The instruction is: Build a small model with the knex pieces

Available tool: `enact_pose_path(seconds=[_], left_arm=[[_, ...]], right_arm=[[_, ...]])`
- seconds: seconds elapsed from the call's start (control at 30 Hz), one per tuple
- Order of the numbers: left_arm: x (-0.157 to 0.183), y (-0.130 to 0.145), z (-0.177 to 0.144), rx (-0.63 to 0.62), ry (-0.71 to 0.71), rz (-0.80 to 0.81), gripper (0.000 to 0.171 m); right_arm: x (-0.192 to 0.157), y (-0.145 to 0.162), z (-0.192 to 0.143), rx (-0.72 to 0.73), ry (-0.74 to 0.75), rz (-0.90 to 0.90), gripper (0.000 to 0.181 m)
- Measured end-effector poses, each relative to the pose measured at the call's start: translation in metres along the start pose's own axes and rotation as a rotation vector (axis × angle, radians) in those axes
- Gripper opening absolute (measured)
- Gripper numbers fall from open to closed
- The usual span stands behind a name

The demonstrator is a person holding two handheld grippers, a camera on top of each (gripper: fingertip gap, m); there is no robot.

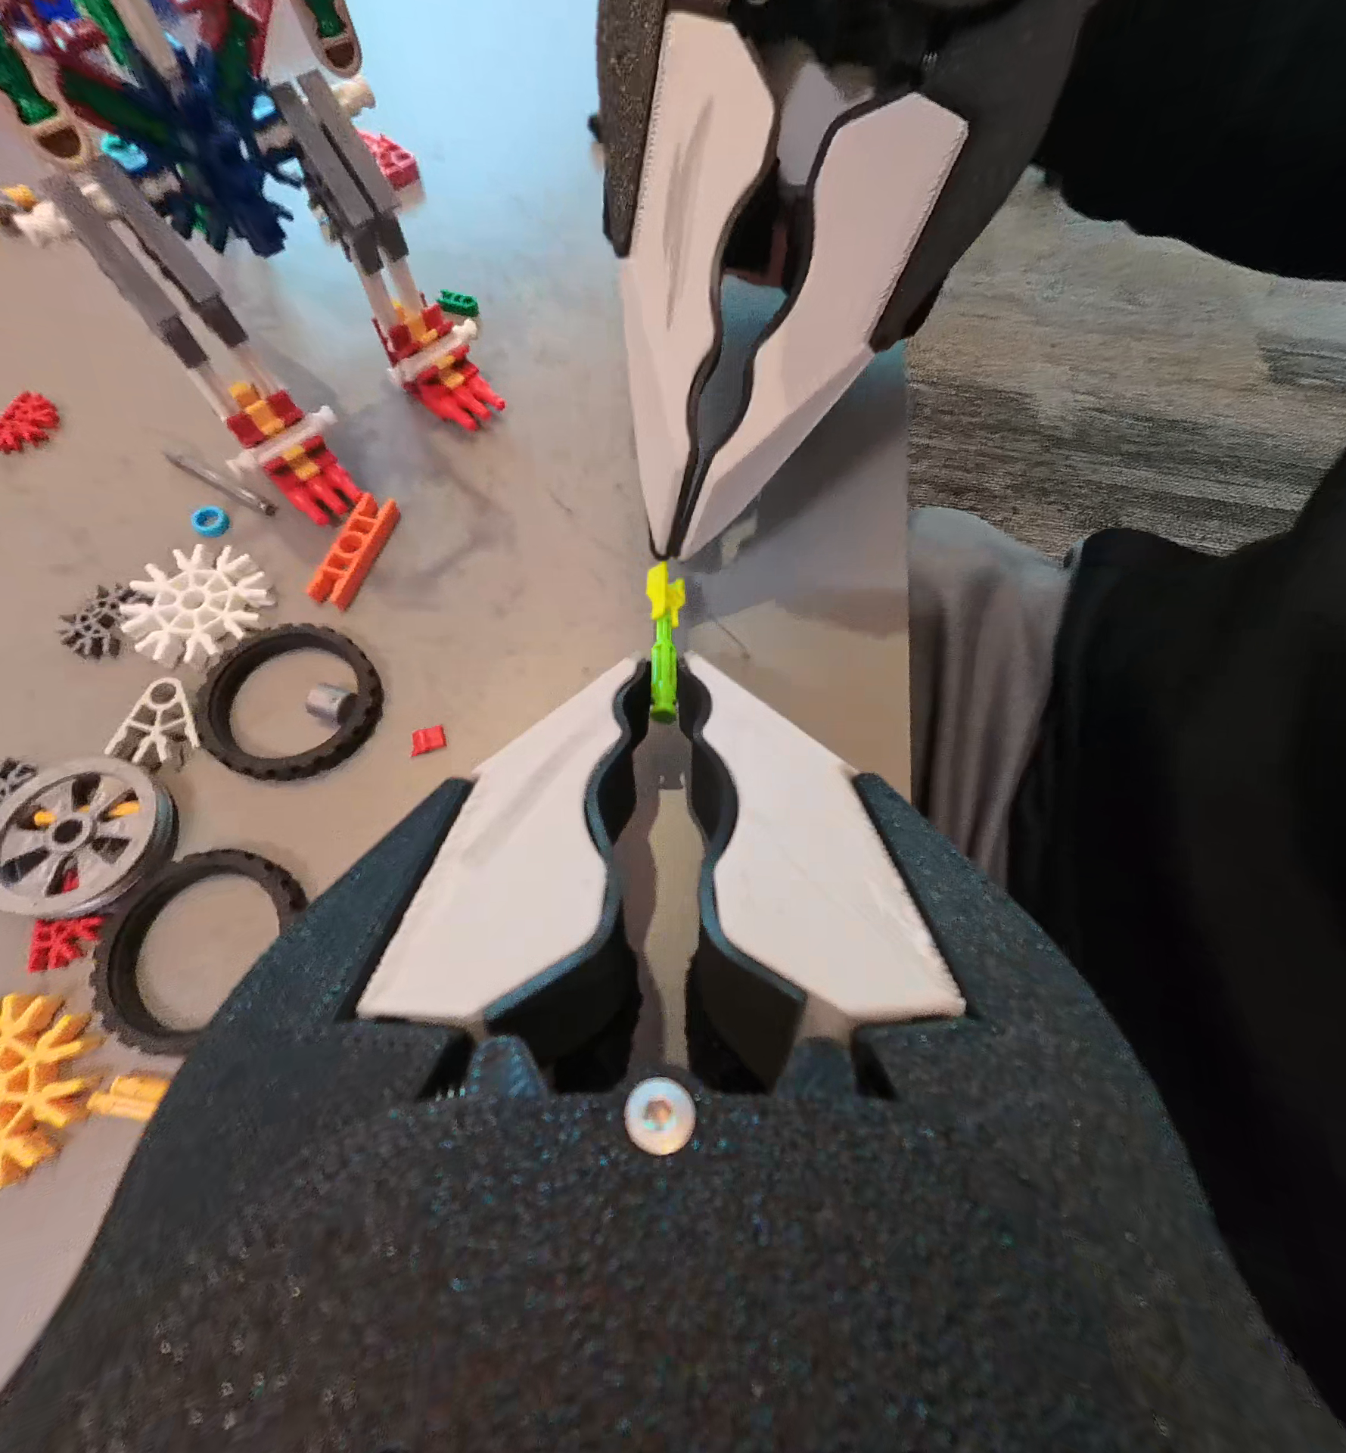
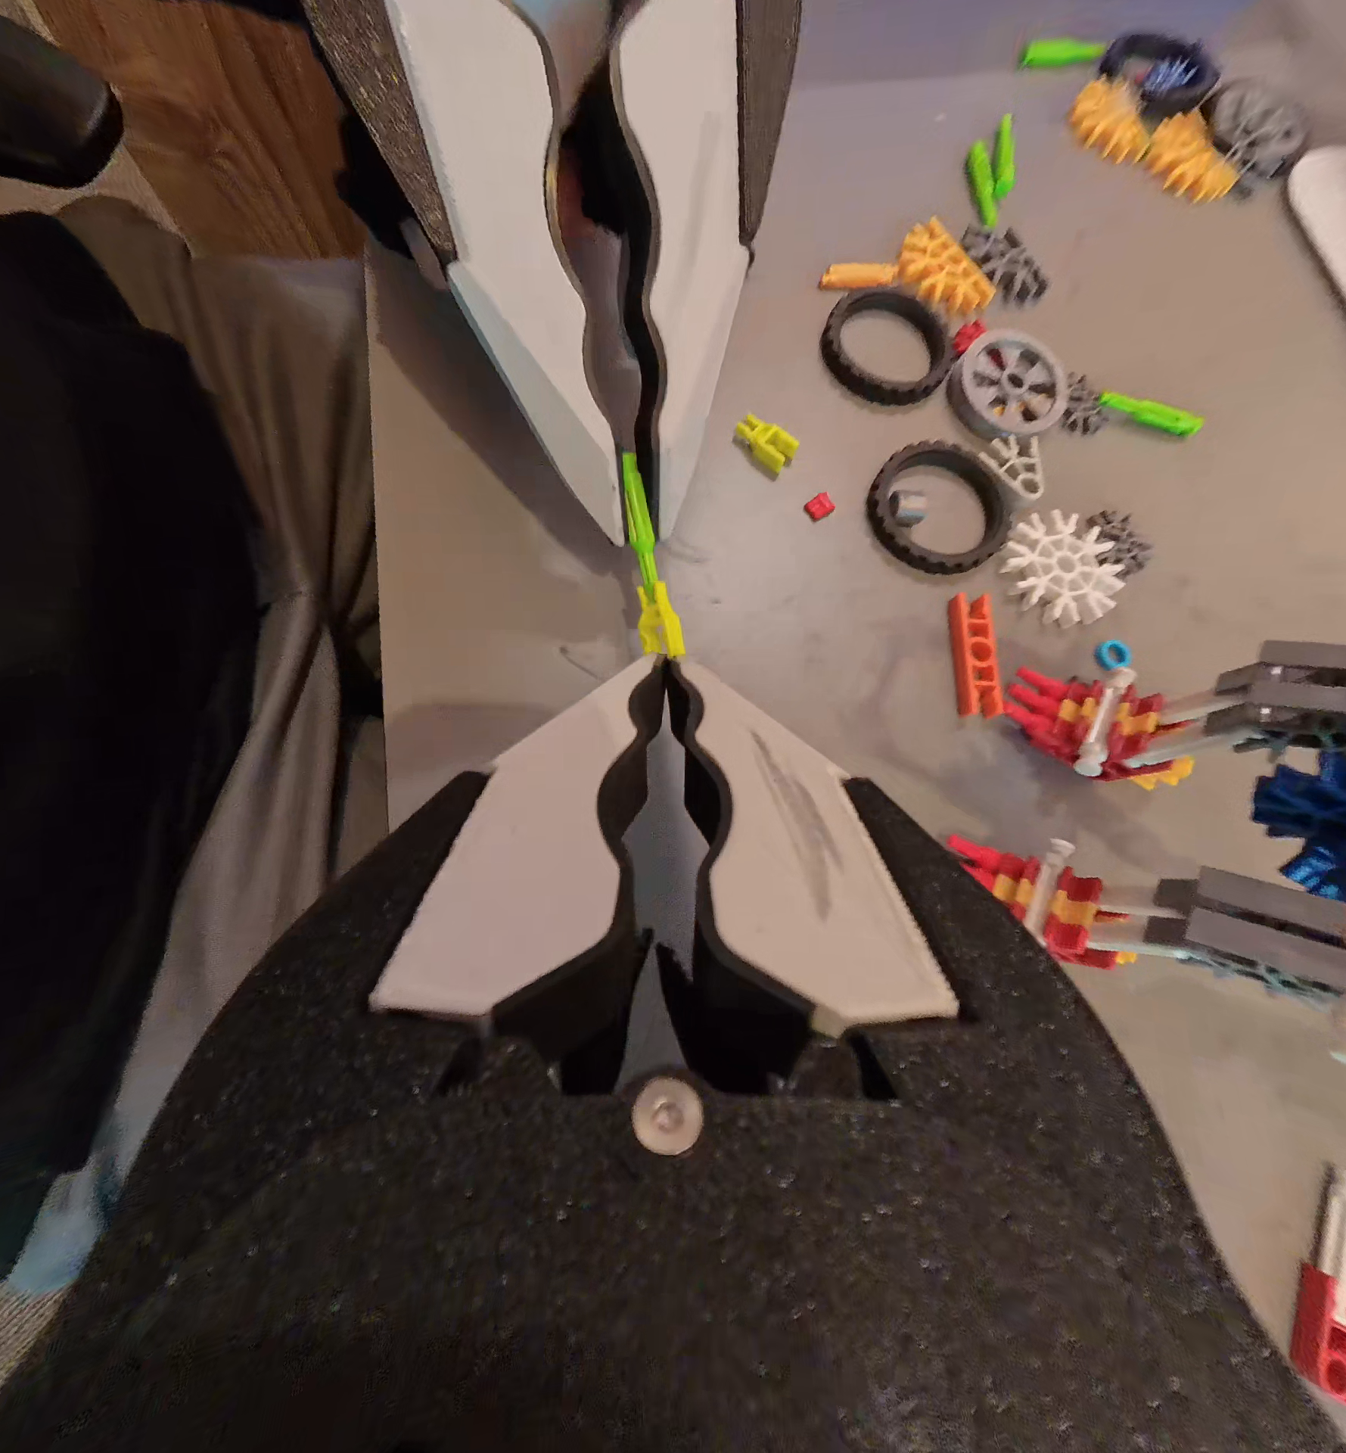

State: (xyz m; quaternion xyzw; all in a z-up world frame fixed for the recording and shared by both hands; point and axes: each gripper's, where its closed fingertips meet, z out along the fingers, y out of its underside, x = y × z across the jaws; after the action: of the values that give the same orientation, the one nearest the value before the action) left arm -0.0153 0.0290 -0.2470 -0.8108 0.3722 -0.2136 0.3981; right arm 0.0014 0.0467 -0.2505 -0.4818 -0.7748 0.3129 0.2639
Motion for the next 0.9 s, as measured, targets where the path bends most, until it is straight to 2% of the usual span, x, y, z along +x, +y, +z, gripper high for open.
enact_pose_path(seconds=[0.13, 0.23, 0.37, 0.43, 0.63, 0.73, 0.9], left_arm=[[-0.005, 0.012, -0.003, -0.056, -0.040, -0.040, 0.004], [-0.006, 0.026, -0.006, -0.129, -0.083, 0.008, 0.007], [-0.010, 0.028, -0.023, -0.118, -0.125, 0.001, 0.022], [-0.019, 0.025, -0.040, -0.093, -0.174, -0.018, 0.022], [-0.085, 0.043, -0.092, -0.157, -0.512, -0.078, 0.024], [-0.120, 0.055, -0.109, -0.263, -0.684, -0.048, 0.023], [-0.150, 0.059, -0.112, -0.450, -0.732, 0.047, 0.015]], right_arm=[[0.000, 0.004, 0.010, -0.058, -0.019, 0.016, 0.000], [0.002, 0.004, 0.014, -0.076, -0.007, 0.005, 0.000], [0.005, -0.003, 0.014, -0.058, 0.024, 0.001, 0.000], [0.008, -0.007, 0.013, -0.051, 0.046, -0.002, 0.003], [0.016, -0.024, 0.021, -0.043, 0.089, -0.042, 0.005], [0.019, -0.029, 0.027, -0.028, 0.104, -0.045, 0.005], [0.020, -0.031, 0.027, 0.003, 0.108, -0.035, 0.005]])
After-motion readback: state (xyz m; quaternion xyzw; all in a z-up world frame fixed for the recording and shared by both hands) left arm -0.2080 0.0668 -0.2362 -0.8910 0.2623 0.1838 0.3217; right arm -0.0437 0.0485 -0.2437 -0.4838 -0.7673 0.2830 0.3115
